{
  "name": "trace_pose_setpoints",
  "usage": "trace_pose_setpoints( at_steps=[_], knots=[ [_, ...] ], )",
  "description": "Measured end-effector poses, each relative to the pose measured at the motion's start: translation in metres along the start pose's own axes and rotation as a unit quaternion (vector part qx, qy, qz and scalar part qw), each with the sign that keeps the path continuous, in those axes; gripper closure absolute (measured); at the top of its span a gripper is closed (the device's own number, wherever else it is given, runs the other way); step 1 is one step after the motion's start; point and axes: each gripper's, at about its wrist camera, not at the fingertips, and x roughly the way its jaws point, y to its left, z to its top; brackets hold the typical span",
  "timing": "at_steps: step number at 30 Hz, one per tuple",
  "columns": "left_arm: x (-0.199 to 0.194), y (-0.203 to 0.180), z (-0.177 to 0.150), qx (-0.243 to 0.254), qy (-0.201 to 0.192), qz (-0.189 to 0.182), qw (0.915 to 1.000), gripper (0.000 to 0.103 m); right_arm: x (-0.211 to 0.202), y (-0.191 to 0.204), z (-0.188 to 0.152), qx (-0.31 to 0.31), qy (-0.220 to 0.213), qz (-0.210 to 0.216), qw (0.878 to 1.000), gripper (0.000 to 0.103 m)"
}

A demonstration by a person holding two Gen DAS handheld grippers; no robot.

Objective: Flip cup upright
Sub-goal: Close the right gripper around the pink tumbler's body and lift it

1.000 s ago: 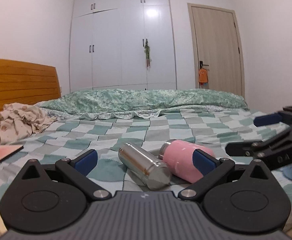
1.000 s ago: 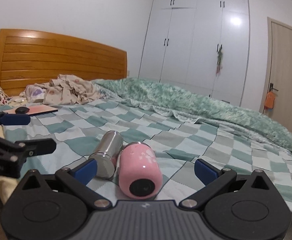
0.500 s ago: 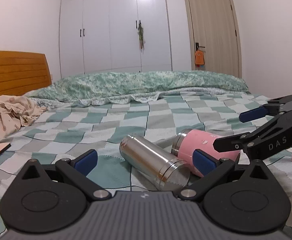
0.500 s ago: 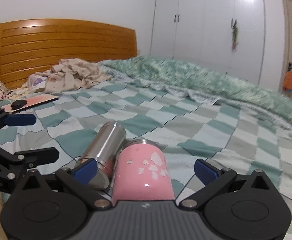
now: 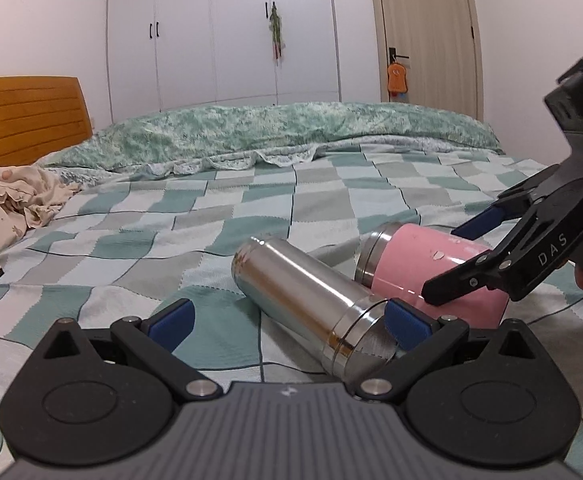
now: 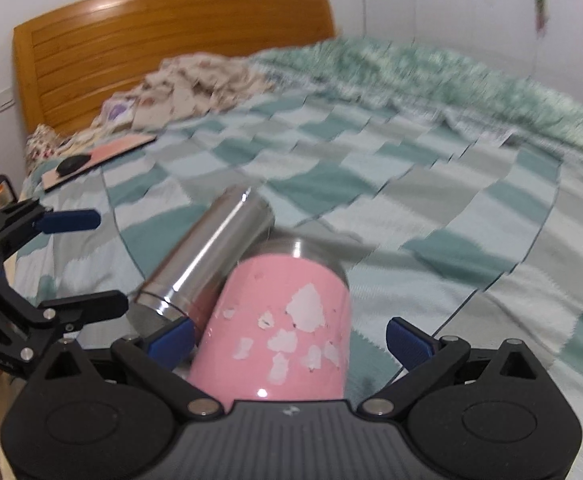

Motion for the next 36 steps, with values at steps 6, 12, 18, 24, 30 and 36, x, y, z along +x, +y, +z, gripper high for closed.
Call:
trace_pose_setpoints(
  at_steps=[6,12,18,24,30,36],
  knots=[
    [0.01,-0.006,-0.001,0.02,0.011,-0.011,0.9997,0.0,0.016,-0.012,0.002,0.024,0.046,0.049,0.997,0.004],
    [0.019,-0.01,-0.002,0.027,0.017,-0.019,0.9993,0.0,0.028,-0.019,-0.002,0.051,0.051,0.092,0.993,0.014],
    [0.02,-0.01,-0.001,0.025,0.024,-0.02,0.9992,0.0,0.019,-0.02,-0.012,0.089,0.033,0.08,0.992,0.016],
    [-0.001,-0.011,0.005,0.015,0.015,-0.017,0.9996,0.0,-0.005,-0.009,-0.016,0.107,0.019,0.061,0.992,0.017],
    [-0.038,-0.017,0.016,0.011,-0.004,-0.023,0.9997,0.0,-0.053,0.006,-0.024,0.144,-0.025,0.035,0.989,0.017],
    [-0.086,-0.034,0.019,0.008,-0.02,-0.05,0.9985,0.0,-0.112,0.037,-0.057,0.183,-0.063,-0.008,0.981,0.017]
  ],
)
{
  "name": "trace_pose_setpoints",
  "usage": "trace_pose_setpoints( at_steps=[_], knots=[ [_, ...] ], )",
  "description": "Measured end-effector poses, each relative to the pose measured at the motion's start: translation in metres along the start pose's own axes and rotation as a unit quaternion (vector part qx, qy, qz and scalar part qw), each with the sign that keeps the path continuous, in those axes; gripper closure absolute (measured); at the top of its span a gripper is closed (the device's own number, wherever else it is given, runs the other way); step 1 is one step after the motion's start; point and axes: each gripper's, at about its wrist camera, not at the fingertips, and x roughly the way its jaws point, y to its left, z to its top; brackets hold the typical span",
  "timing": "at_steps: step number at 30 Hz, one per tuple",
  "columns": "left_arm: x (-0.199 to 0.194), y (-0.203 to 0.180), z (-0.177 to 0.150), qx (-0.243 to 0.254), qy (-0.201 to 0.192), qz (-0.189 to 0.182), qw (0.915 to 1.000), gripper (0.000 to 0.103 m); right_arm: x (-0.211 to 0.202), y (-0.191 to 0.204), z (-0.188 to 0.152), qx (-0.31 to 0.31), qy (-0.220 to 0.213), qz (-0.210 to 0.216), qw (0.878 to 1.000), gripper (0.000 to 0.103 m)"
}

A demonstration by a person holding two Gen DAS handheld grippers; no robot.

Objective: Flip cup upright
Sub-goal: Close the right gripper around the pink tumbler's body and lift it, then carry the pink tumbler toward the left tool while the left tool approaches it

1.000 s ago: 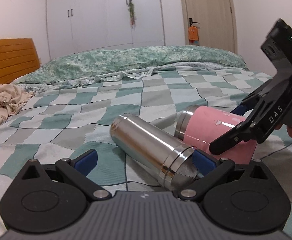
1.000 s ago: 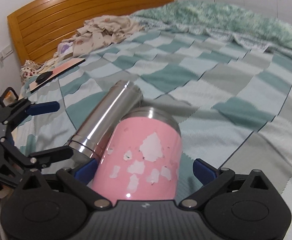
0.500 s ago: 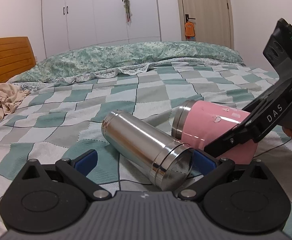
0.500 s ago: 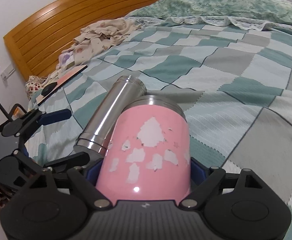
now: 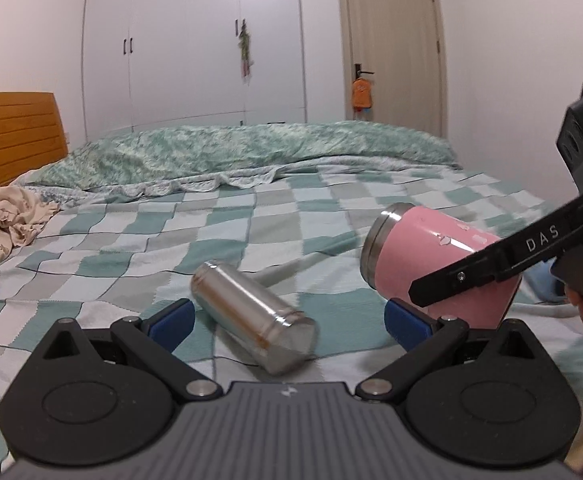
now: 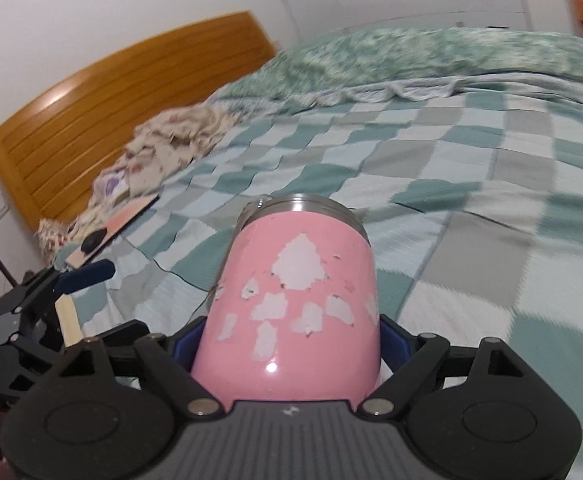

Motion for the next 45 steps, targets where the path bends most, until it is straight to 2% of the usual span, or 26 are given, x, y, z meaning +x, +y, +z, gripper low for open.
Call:
trace_pose_setpoints(
  at_steps=[4,8,12,19,26,30,33,34,39,45],
  knots=[
    [-0.024,-0.017,-0.007,-0.002,0.001,-0.016,0.9999,0.0,-0.036,0.008,-0.038,0.036,-0.022,-0.033,0.999,0.017],
    [-0.045,-0.03,-0.021,-0.012,0.006,-0.027,0.9995,0.0,-0.054,0.013,-0.084,0.066,-0.033,-0.067,0.995,0.017],
    [-0.061,-0.04,-0.036,-0.02,0.011,-0.025,0.9994,0.0,-0.065,0.009,-0.121,0.114,-0.039,-0.077,0.99,0.017],
    [-0.078,-0.049,-0.052,-0.035,0.02,-0.015,0.9991,0.0,-0.063,0.011,-0.155,0.138,-0.05,-0.114,0.983,0.017],
    [-0.089,-0.055,-0.058,-0.04,0.022,-0.008,0.9989,0.0,-0.058,0.017,-0.151,0.146,-0.054,-0.126,0.98,0.017],
    [-0.092,-0.058,-0.058,-0.038,0.021,-0.002,0.9991,0.0,-0.057,0.018,-0.146,0.143,-0.041,-0.132,0.98,0.016],
    [-0.096,-0.062,-0.055,-0.035,0.021,0.001,0.9991,0.0,-0.062,0.015,-0.143,0.146,-0.033,-0.138,0.979,0.011],
    [-0.097,-0.063,-0.055,-0.034,0.021,0.002,0.9992,0.0,-0.068,0.015,-0.142,0.145,-0.039,-0.133,0.98,0.008],
    [-0.102,-0.077,-0.045,-0.016,0.02,-0.003,0.9997,0.0,-0.112,0.006,-0.135,0.117,-0.084,-0.112,0.983,0.008],
    [-0.09,-0.111,-0.03,0.002,0.041,-0.019,0.999,0.0,-0.164,-0.022,-0.126,0.038,-0.129,-0.148,0.98,0.008]
  ],
)
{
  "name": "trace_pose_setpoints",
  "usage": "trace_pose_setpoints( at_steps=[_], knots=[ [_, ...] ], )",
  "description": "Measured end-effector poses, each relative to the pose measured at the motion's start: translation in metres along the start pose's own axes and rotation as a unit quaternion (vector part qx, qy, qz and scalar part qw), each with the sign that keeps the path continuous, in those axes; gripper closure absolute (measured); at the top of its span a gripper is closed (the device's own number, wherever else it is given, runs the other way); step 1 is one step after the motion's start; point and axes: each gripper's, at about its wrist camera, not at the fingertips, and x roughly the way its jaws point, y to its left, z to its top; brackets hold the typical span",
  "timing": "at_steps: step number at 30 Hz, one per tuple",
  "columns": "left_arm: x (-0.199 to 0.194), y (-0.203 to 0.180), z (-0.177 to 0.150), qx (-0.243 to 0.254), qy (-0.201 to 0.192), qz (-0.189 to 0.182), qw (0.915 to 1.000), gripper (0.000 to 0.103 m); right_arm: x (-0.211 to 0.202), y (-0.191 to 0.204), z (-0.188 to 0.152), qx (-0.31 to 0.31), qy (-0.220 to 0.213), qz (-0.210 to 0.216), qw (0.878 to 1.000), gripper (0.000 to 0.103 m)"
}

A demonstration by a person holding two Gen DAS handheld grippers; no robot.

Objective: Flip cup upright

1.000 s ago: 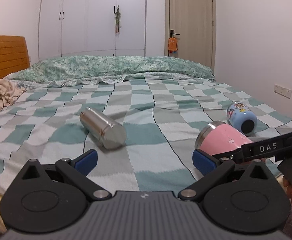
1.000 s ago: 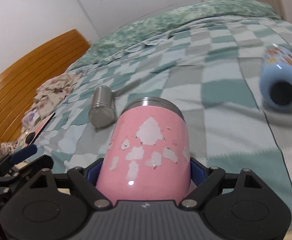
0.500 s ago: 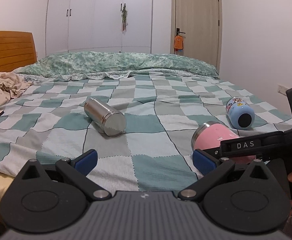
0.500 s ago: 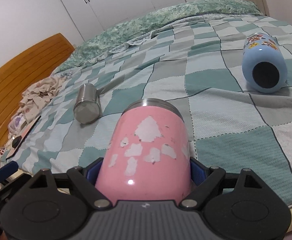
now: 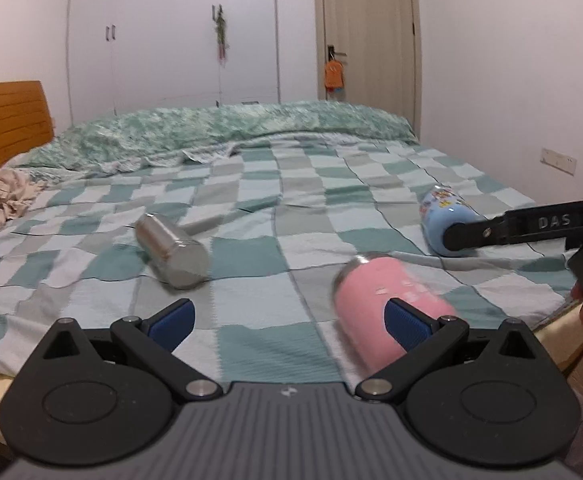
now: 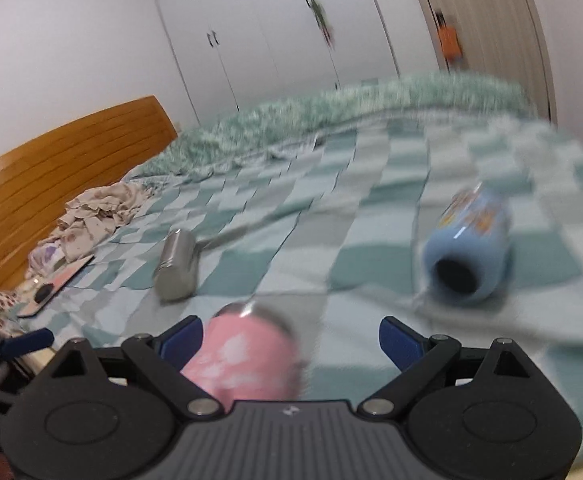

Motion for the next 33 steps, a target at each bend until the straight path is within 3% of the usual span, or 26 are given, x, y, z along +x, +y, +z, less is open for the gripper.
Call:
trace_pose_setpoints(
  at_steps=[8,14,25,28,33],
  knots=[
    [0.045,-0.044,0.021,-0.018,0.074,-0.017,0.9969,0.0,-0.011,-0.042,0.001,-0.107,-0.012,-0.031,0.994,0.008],
    [0.084,-0.062,0.036,-0.04,0.134,0.001,0.9901,0.0,0.0,-0.061,-0.006,-0.126,-0.004,-0.02,0.992,0.008],
    [0.151,-0.082,0.045,-0.027,0.244,0.068,0.967,0.0,0.016,-0.076,-0.018,-0.121,0.012,0.004,0.993,0.008],
    [0.165,-0.08,0.044,-0.038,0.28,0.048,0.958,0.015,0.013,-0.076,-0.02,-0.118,0.011,0.008,0.993,0.008],
    [0.15,-0.075,0.04,-0.055,0.258,0.04,0.9639,0.015,0.007,-0.077,-0.021,-0.111,0.01,0.009,0.994,0.008]
  ],
)
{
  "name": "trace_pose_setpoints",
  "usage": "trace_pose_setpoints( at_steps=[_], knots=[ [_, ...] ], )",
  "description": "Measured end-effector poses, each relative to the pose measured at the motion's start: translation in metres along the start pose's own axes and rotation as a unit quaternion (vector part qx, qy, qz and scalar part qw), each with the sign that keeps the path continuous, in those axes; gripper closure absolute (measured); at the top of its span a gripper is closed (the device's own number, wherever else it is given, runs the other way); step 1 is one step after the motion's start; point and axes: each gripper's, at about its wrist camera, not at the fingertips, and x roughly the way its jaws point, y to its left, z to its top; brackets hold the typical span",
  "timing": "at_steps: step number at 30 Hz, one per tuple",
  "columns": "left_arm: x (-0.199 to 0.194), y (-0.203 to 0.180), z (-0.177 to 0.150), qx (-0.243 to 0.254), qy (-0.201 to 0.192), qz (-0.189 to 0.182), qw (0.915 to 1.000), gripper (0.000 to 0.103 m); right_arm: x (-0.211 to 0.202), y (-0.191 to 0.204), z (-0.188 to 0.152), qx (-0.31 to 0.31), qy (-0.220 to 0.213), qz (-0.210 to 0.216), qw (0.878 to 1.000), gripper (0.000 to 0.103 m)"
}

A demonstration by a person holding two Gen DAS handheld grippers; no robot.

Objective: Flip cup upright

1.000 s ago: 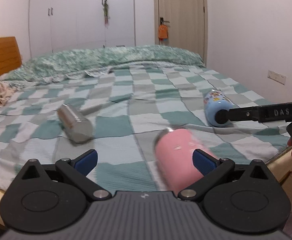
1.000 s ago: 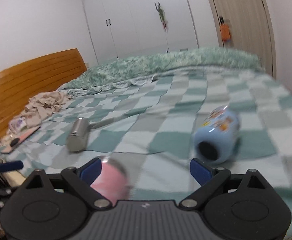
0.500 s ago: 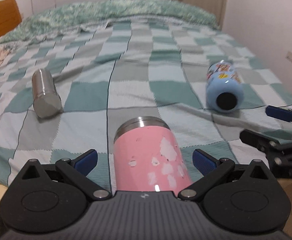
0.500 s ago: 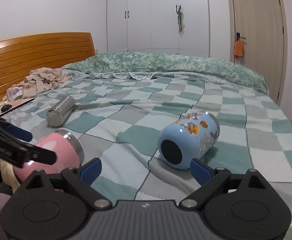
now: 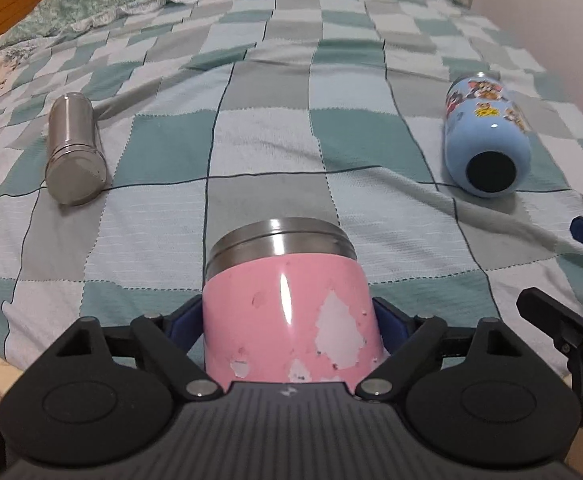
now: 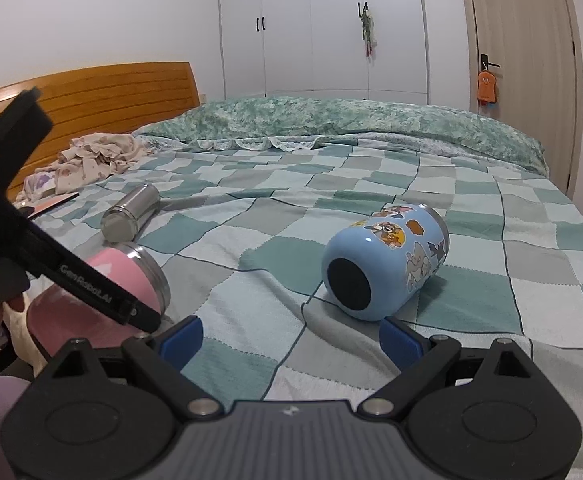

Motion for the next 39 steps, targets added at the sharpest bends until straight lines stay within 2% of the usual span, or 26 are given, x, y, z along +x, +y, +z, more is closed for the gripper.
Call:
trace_pose_setpoints(
  at_steps=[6,13,20,26,29,34,37,39],
  knots=[
    [-0.03,0.009,-0.018,-0.012,-0.055,-0.028,0.998,0.016,-0.014,0.007,-0.008,0.014,-0.005,-0.003,1.0,0.008],
    [-0.063,0.02,-0.043,-0.005,-0.124,-0.049,0.991,0.017,-0.033,0.021,-0.019,0.044,-0.03,-0.004,0.999,0.008],
    [-0.083,0.022,-0.07,0.024,-0.188,-0.047,0.9808,0.018,-0.044,0.038,-0.03,0.057,-0.067,-0.017,0.996,0.008],
    [-0.099,0.015,-0.057,0.035,-0.25,-0.057,0.966,0.018,-0.043,0.044,-0.029,0.046,-0.087,-0.037,0.994,0.008],
    [-0.095,0.007,-0.044,0.036,-0.27,-0.06,0.9603,0.018,-0.04,0.042,-0.027,0.041,-0.094,-0.046,0.994,0.008],
    [-0.069,-0.004,-0.028,0.037,-0.299,-0.036,0.9529,0.018,-0.03,0.041,-0.022,0.024,-0.108,-0.066,0.992,0.008],
    [-0.045,-0.006,-0.017,0.039,-0.296,-0.033,0.954,0.018,-0.022,0.039,-0.02,0.016,-0.112,-0.075,0.991,0.008],
    [-0.025,-0.006,-0.01,0.038,-0.282,-0.026,0.9581,0.018,-0.016,0.036,-0.019,0.016,-0.113,-0.078,0.99,0.008]
  ],
)
